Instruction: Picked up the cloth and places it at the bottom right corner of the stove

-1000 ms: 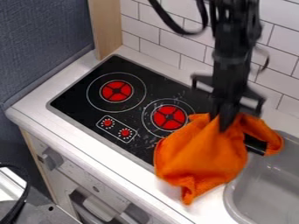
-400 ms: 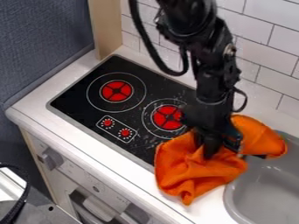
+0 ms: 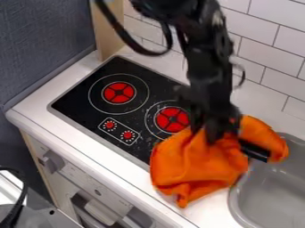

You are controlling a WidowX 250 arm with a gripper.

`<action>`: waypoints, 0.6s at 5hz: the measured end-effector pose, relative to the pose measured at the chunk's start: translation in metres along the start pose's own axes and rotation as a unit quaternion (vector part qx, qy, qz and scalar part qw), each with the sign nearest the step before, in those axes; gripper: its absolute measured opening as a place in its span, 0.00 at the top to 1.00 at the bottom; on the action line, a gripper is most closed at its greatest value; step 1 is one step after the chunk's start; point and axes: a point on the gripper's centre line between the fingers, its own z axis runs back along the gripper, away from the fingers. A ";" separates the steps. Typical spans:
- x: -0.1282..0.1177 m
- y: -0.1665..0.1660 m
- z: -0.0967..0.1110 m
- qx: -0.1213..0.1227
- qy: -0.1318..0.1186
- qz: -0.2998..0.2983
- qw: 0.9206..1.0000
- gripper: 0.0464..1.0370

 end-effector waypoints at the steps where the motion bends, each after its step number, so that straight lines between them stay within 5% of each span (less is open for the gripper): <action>1: 0.003 -0.005 0.027 -0.004 -0.025 0.021 0.999 0.27; 2: -0.001 -0.007 0.039 -0.014 -0.022 0.025 0.999 0.04; 3: -0.009 -0.002 0.054 -0.031 -0.012 0.045 0.998 0.04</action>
